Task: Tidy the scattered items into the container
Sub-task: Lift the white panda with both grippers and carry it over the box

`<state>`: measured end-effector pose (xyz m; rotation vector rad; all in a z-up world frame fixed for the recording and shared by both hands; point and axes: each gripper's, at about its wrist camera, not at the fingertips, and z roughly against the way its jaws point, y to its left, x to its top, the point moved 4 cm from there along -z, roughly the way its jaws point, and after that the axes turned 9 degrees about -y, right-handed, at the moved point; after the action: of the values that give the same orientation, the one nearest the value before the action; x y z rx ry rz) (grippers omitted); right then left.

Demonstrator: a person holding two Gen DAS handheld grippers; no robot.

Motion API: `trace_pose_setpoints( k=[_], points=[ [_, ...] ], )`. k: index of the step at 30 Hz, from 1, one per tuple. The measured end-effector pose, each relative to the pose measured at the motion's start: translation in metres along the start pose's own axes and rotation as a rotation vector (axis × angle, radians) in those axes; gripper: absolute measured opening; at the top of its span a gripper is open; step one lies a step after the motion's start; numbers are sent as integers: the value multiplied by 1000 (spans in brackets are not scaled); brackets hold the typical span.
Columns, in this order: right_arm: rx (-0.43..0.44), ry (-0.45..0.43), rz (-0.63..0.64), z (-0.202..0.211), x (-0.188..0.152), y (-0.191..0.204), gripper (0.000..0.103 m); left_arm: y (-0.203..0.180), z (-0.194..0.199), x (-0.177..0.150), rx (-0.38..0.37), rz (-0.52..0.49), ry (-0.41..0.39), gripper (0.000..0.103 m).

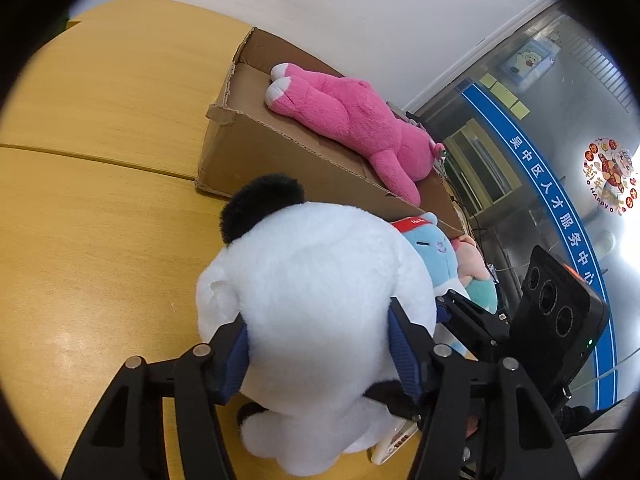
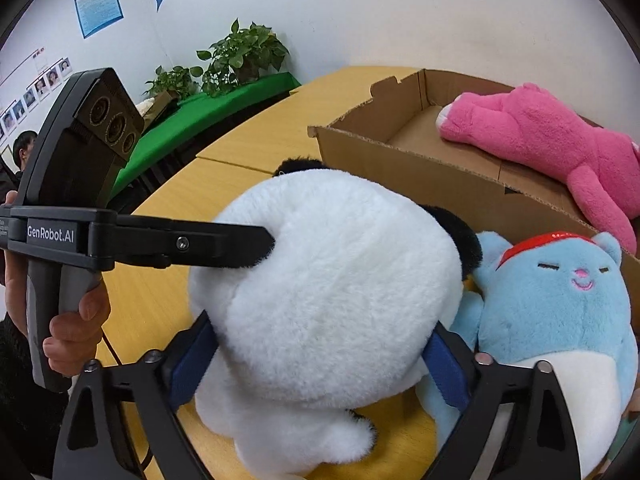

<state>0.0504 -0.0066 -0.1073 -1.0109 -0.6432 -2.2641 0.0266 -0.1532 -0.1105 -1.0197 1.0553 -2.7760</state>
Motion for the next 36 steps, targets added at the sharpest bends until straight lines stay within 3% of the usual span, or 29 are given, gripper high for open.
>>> trace_pose_setpoints(
  k=[3, 8, 17, 22, 29, 36],
  points=[
    [-5, -21, 32, 5, 7, 6, 82, -11, 9, 6, 12, -26, -26, 56],
    [-5, -96, 37, 27, 35, 8, 79, -45, 27, 35, 19, -104, -92, 56],
    [-59, -242, 45, 63, 118, -21, 77, -109, 23, 128, -3, -288, -158, 55],
    [-95, -285, 40, 58, 169, -46, 77, -120, 6, 177, -22, -317, -170, 55],
    [-125, -277, -58, 9, 202, -91, 77, -86, -52, 221, -8, -301, -110, 55],
    [-134, -178, -167, -62, 184, -128, 77, -22, -125, 216, 7, -188, 10, 55]
  ],
)
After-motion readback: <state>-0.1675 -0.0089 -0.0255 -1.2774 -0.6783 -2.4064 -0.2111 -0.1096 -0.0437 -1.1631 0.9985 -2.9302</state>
